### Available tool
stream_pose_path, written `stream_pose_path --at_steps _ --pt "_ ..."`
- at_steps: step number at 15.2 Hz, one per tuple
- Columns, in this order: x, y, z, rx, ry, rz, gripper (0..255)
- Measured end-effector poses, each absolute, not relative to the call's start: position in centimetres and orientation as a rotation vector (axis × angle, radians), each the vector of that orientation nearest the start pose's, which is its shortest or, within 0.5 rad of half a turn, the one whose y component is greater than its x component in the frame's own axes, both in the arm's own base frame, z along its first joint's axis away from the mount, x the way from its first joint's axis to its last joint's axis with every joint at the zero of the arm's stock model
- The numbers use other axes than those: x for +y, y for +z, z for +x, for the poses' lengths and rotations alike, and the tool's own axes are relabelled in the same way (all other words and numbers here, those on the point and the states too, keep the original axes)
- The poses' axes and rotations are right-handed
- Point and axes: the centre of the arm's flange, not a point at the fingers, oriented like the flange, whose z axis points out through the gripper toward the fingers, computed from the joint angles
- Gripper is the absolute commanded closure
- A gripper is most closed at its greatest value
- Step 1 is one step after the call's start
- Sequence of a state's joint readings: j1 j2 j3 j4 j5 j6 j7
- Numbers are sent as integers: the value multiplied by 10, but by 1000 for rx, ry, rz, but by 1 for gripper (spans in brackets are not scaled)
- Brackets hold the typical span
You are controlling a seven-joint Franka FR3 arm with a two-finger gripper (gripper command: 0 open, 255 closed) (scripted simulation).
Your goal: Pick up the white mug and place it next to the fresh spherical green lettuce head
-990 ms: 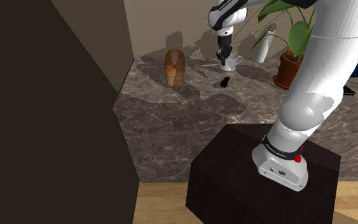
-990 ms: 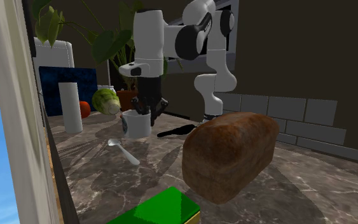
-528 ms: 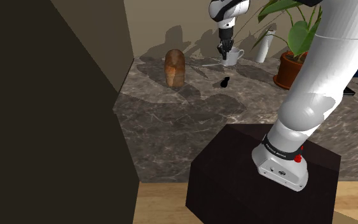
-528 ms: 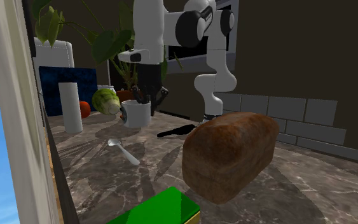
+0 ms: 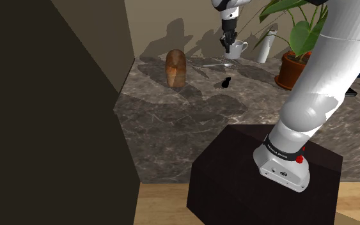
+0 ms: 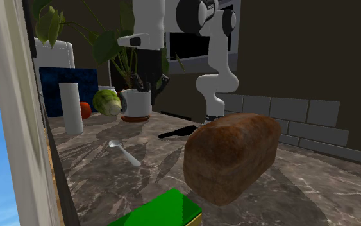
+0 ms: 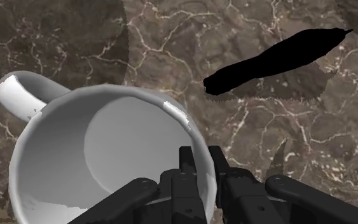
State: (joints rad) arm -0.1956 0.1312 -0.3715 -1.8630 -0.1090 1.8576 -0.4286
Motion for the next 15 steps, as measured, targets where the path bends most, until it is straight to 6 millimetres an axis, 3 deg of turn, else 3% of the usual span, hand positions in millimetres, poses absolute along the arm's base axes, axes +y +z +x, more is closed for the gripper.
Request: stream_pose_path --at_steps 15 --pt "-311 519 488 161 296 -3194 255"
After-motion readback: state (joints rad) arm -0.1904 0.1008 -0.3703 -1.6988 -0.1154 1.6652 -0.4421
